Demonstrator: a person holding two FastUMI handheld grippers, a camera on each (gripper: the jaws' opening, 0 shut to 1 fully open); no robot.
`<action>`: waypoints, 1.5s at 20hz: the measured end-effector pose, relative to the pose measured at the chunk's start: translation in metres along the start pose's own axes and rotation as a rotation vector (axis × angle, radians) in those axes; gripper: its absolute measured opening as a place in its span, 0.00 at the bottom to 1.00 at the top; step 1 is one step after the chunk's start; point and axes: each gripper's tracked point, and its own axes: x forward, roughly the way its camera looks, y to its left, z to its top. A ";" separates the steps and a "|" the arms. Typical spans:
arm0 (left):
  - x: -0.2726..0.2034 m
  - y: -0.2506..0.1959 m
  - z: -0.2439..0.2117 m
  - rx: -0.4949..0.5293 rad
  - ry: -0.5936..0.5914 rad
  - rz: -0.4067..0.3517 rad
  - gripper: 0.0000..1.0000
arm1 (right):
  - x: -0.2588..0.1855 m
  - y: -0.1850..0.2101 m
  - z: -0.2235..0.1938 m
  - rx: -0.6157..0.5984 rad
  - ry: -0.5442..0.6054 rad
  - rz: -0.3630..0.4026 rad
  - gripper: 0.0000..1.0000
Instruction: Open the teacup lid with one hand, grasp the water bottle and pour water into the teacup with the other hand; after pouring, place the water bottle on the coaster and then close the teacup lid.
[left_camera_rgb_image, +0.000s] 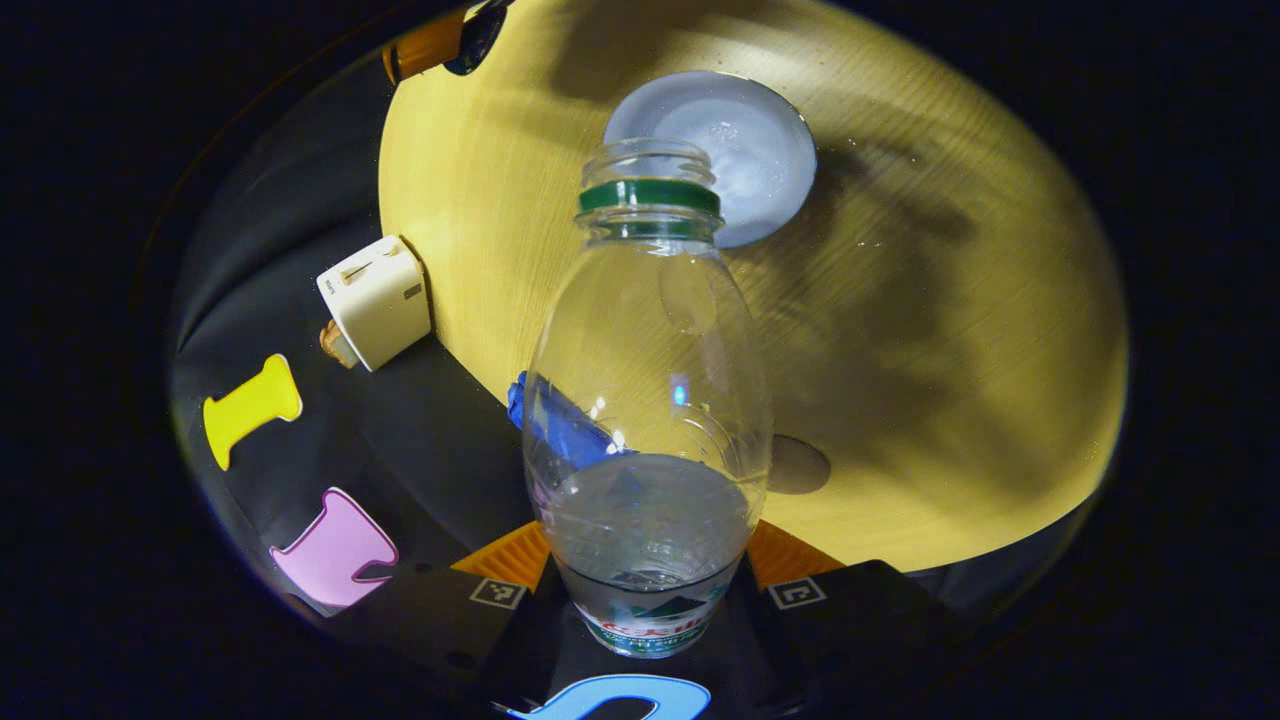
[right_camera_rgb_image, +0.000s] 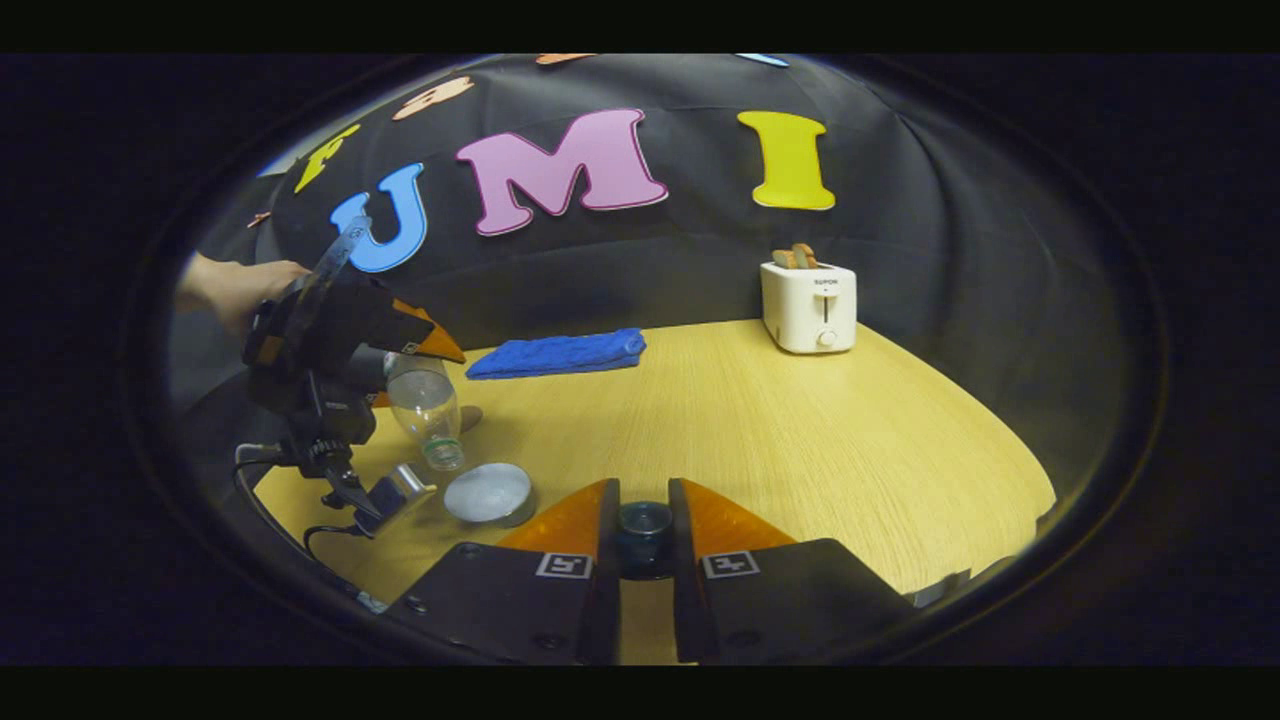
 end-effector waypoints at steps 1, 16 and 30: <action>0.000 -0.004 0.001 -0.048 -0.019 0.001 0.72 | 0.000 0.002 0.001 -0.002 0.000 0.004 0.25; -0.036 -0.027 0.051 -1.797 -0.341 0.091 0.72 | 0.020 0.063 0.057 -0.087 -0.019 0.115 0.25; 0.036 0.020 0.086 -2.299 -0.491 0.375 0.73 | 0.065 0.128 0.018 -0.109 -0.005 0.199 0.25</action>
